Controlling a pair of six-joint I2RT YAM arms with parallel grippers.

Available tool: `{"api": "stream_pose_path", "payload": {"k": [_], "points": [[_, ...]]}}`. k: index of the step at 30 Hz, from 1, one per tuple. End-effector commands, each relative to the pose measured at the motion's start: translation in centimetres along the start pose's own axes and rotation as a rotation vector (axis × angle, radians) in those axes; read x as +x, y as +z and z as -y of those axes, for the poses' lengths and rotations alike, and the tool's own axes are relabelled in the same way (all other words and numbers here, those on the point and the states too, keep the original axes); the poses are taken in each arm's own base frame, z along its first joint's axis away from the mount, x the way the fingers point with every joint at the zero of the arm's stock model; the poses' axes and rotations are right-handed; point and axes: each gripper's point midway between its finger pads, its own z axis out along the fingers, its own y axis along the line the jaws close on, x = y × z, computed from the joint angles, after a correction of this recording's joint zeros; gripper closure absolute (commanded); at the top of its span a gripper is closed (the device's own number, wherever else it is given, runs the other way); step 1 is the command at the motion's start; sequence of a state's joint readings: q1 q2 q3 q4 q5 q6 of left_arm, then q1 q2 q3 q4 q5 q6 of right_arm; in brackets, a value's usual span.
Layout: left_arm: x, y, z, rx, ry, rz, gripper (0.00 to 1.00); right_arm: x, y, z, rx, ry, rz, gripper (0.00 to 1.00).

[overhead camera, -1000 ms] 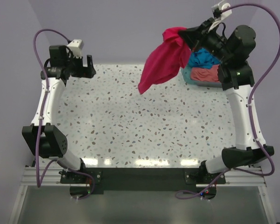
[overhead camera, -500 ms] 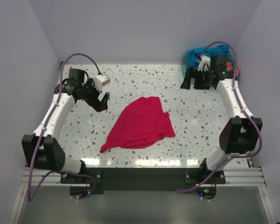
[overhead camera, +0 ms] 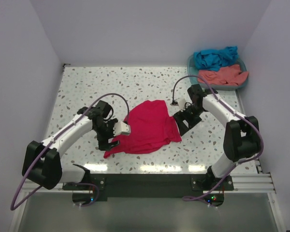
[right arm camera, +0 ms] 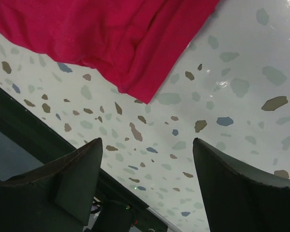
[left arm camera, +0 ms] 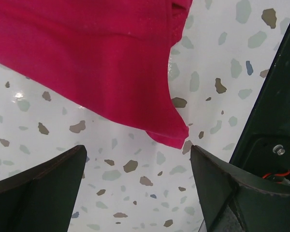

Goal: Fold and stack the t-shirts
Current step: Move the tshirt to the center of the board, then flatten the tshirt out

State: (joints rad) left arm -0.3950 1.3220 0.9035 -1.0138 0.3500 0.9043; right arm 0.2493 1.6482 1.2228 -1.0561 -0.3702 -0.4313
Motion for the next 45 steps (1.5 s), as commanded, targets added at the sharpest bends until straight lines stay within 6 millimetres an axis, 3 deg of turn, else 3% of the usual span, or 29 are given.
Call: {"api": "stream_pose_path", "payload": {"k": [1,9,16,18,19,22,23,24,27,29,32,36,37,43,45], "points": [[1.1,1.0,0.8,0.006,0.061,-0.049,0.06,-0.2,1.2,2.3,0.091,0.044,0.004,0.22],[0.3,3.2,1.3,0.012,0.047,-0.04,0.03,-0.9,5.1,3.5,0.092,0.171,0.009,0.28],[0.8,5.1,0.8,-0.046,0.005,-0.065,0.03,-0.6,7.7,3.1,0.071,0.208,-0.019,0.35],[0.7,5.2,-0.1,-0.092,-0.003,-0.067,0.09,0.0,8.6,3.3,0.083,0.212,-0.069,0.4],[0.7,5.0,-0.5,-0.114,0.0,-0.078,0.12,0.0,8.7,3.4,0.085,0.215,-0.081,0.48],[0.3,4.2,-1.5,-0.157,-0.022,-0.083,0.34,0.7,9.3,3.7,0.086,0.224,-0.127,0.64],[0.3,3.9,-1.7,-0.16,-0.036,-0.081,0.47,0.8,9.5,3.7,0.08,0.225,-0.135,0.71],[-0.4,3.3,-2.2,-0.18,-0.059,-0.06,0.52,0.7,9.5,3.6,0.072,0.224,-0.142,0.86],[-0.6,2.1,-3.4,-0.189,-0.156,-0.024,0.69,1.2,9.8,3.6,0.061,0.227,-0.175,1.0],[-0.9,1.1,-4.2,-0.171,-0.218,0.005,0.7,1.0,9.5,3.7,0.063,0.219,-0.171,1.0],[-1.3,0.7,-4.3,-0.15,-0.232,0.023,0.73,-0.3,7.8,2.2,-0.001,0.191,-0.104,0.98],[-1.1,0.9,-3.8,-0.136,-0.226,0.024,0.74,-1.4,6.5,0.8,-0.046,0.117,-0.035,0.42],[-1.1,1.0,-3.8,-0.134,-0.229,0.022,0.74,-1.5,6.5,0.7,-0.041,0.1,-0.033,0.38],[-1.7,1.0,-3.1,-0.089,-0.224,0.046,0.74,-0.6,8.3,0.9,0.038,0.027,-0.108,0.35],[-1.8,0.9,-2.6,-0.067,-0.207,0.055,0.62,0.2,9.2,0.8,0.085,-0.021,-0.15,0.37]]}}
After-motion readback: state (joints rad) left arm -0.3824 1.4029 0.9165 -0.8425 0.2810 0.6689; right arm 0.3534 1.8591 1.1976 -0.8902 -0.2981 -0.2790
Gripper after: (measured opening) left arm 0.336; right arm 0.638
